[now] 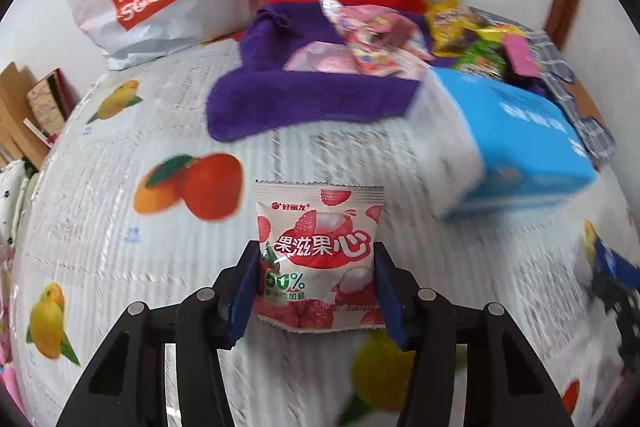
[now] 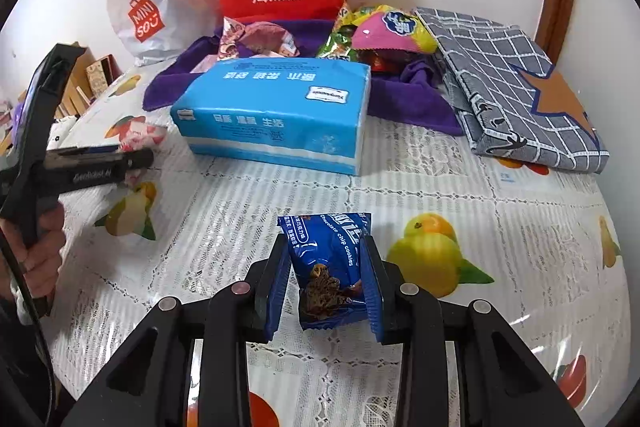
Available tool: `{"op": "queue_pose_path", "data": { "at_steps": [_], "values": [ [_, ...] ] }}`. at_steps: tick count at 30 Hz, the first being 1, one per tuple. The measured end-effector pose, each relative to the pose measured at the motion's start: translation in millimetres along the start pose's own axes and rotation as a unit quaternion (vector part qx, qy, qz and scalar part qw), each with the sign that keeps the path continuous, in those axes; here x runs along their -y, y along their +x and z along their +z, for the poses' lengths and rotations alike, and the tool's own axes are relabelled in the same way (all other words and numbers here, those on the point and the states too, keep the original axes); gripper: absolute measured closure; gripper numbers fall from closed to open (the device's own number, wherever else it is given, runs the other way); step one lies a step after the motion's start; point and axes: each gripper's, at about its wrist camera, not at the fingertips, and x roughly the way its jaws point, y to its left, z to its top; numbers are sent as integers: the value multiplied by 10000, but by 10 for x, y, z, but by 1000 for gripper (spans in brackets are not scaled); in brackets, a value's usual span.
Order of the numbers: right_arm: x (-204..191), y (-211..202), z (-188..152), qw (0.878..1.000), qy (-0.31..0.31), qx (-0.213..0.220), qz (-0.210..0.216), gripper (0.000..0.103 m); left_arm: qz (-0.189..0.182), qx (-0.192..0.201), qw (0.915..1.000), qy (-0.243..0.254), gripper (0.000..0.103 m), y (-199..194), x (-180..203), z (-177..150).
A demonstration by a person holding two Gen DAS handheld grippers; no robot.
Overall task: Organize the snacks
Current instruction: 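Grasp the pink fruit jelly bag with the left tool while the right tool lifts the blue pack, then carry the pink jelly bag and blue cookie pack over the purple towel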
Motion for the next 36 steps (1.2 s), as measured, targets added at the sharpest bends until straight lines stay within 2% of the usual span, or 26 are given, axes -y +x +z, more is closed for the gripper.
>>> {"op": "queue_pose_path", "data": {
  "at_steps": [4,7,9,11,13,18,22,26,28,32,36],
  "values": [
    [4,94,-22,9999,43,8,114,68,-363,40,9991,236,51,-87,152,-155],
    [5,148,-31,9998,66,43,173,65,-206,203,9987,423,49,-103,241,-226],
    [14,128,-31,9997,52,83,214,57,-192,270,9984,462,44,-98,269,-241],
    [50,82,-44,9993,108,188,315,36,-262,328,9978,522,36,-90,298,-253],
    [90,67,-64,9990,170,275,324,33,-212,394,9974,566,32,-69,315,-252],
    [89,226,-120,9994,199,69,259,33,-256,402,9974,534,32,-70,311,-253],
    [40,278,-102,10000,82,17,27,33,-192,410,9975,550,34,-71,324,-259],
    [24,282,-100,10000,11,20,-11,38,-246,440,9977,442,38,-82,277,-261],
    [34,277,-104,9999,37,35,-100,44,-127,454,9980,419,47,-83,273,-260],
    [32,272,-100,9999,3,56,-101,54,-161,468,9981,367,49,-87,252,-258],
    [18,271,-99,9999,-31,68,-98,56,-143,480,9981,361,51,-91,253,-261]
  ]
}}
